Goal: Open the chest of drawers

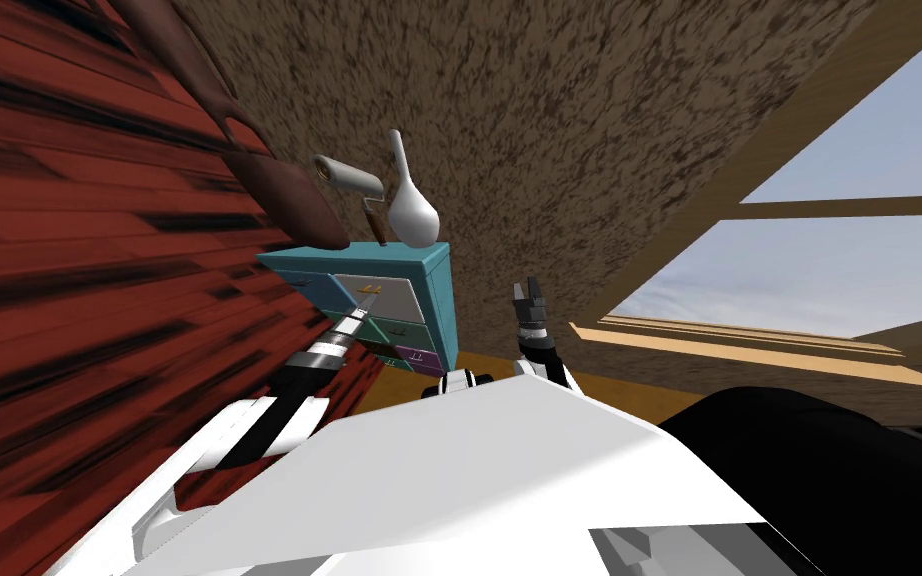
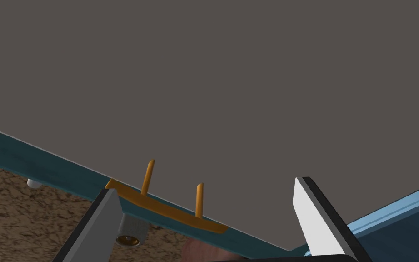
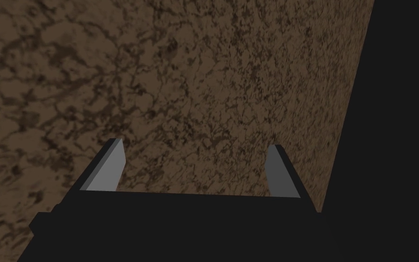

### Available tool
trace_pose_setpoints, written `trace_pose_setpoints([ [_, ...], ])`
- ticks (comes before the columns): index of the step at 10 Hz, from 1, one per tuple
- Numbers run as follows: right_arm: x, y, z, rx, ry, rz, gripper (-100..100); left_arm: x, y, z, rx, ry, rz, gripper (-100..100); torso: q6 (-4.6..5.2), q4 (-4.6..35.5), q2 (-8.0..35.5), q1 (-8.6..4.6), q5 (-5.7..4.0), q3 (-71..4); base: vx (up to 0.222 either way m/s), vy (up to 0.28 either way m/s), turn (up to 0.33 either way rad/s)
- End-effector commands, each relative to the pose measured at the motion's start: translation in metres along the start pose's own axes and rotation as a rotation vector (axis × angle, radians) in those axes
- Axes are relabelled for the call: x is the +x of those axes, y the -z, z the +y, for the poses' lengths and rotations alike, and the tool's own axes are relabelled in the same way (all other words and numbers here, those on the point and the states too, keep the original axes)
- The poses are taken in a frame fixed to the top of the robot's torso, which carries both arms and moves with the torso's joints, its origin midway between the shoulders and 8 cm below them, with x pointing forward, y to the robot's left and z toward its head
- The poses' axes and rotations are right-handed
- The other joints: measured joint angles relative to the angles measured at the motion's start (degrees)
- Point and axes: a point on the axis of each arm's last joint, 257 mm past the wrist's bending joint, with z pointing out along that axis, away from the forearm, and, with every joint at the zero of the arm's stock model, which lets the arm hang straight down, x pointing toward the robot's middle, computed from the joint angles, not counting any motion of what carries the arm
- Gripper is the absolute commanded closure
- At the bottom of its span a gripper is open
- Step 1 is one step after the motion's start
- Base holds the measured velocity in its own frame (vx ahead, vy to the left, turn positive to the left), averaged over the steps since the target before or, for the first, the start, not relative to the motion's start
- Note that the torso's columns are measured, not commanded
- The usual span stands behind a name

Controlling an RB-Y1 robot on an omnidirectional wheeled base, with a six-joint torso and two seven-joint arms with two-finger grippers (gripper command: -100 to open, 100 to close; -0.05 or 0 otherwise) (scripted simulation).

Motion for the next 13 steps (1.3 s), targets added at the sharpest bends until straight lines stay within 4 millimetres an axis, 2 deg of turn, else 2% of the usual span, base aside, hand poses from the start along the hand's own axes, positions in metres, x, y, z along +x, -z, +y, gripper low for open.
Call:
trace_pose_setpoints([
  [1, 0.000, 0.000, 0.000, 0.000, 0.000, 0.000, 0, -0.001, 0.003, 0.003, -0.040, -0.008, 0.020, -100, 0.00, 0.00, 0.00, 0.00, 0.00, 0.00, -0.001, 0.017, -0.043],
  [4, 0.000, 0.000, 0.000, 0.000, 0.000, 0.000, 0, -0.004, 0.005, -0.005, -0.054, -0.013, 0.033, -100, 0.00, 0.00, -0.01, -0.01, 0.00, -0.01, 0.000, 0.015, -0.039],
  [9, 0.000, 0.000, 0.000, 0.000, 0.000, 0.000, 0, -0.009, 0.009, -0.046, -0.001, -0.012, 0.037, -100, 0.00, 0.00, -0.01, -0.01, 0.00, 0.00, 0.000, 0.007, -0.019],
  [12, 0.000, 0.000, 0.000, 0.000, 0.000, 0.000, 0, -0.022, 0.004, -0.044, -0.011, -0.013, 0.034, -100, 0.01, -0.04, -0.17, -0.11, -0.03, -0.10, 0.047, -0.032, -0.008],
  [13, 0.000, 0.000, 0.000, 0.000, 0.000, 0.000, 0, -0.019, 0.005, -0.044, -0.009, -0.015, 0.035, -100, -0.01, -0.07, -0.18, -0.13, -0.05, -0.13, -0.005, -0.015, 0.039],
])
